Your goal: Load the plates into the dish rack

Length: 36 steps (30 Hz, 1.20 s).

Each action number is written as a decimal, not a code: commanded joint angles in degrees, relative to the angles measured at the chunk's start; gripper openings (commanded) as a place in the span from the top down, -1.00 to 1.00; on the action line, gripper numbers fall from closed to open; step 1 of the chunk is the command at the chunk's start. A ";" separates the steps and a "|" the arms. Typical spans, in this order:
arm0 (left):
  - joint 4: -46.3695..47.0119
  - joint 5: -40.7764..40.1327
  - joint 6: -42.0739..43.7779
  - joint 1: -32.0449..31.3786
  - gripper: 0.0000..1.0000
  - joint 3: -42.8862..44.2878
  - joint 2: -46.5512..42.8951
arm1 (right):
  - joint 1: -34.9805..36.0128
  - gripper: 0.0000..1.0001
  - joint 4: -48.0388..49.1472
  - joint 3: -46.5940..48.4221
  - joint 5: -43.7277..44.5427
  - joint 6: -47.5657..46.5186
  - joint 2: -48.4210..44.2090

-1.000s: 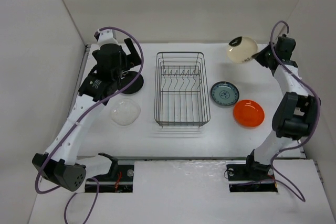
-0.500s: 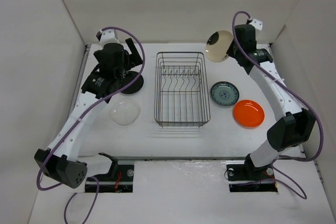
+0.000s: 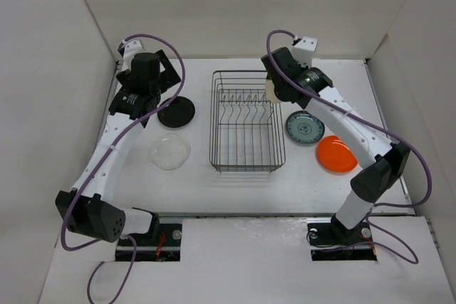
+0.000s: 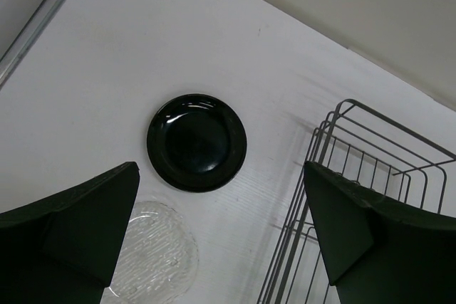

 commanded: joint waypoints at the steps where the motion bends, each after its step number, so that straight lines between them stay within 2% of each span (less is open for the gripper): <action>1: 0.01 0.37 -0.75 -0.05 -1.00 2.85 0.12 | 0.27 1.00 -6.47 1.89 6.61 4.50 1.53; 10: 0.01 0.90 -0.75 -0.05 -1.00 2.85 0.12 | 0.88 1.00 -11.04 5.13 8.37 6.70 6.18; 21: 0.01 0.90 -0.75 -0.05 -1.00 2.32 -0.93 | 1.41 1.00 -12.19 9.61 8.37 6.17 12.86; 36: 0.54 0.90 -0.23 -0.05 -1.00 1.80 -1.99 | 2.03 1.00 -11.57 10.15 8.37 5.64 17.08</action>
